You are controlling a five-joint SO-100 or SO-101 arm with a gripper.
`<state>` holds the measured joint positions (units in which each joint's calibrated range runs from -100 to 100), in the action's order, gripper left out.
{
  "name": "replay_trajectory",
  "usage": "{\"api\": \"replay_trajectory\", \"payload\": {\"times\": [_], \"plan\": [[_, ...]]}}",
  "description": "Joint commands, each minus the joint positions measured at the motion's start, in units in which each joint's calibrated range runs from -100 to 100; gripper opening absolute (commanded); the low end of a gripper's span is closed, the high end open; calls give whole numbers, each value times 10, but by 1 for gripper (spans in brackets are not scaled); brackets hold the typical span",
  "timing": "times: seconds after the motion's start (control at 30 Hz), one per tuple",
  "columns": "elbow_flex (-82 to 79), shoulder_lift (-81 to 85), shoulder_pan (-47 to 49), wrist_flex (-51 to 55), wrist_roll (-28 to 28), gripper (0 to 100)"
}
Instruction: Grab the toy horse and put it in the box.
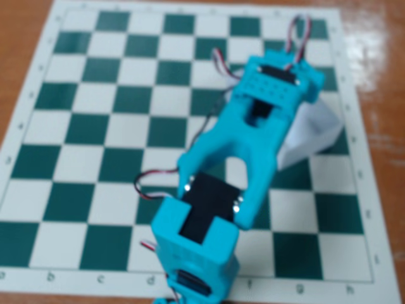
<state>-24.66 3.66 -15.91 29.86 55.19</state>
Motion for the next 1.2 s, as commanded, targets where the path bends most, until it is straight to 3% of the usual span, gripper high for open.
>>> {"api": "replay_trajectory", "payload": {"times": [0.0, 0.1, 0.5, 0.67, 1.17], "plan": [[-6, 1, -7, -19, 0, 21], [-31, 0, -7, -55, -1, 27], [-92, 69, 8, -37, -3, 24], [-111, 124, 42, 20, -21, 0], [-372, 380, 144, 51, -31, 0]]}}
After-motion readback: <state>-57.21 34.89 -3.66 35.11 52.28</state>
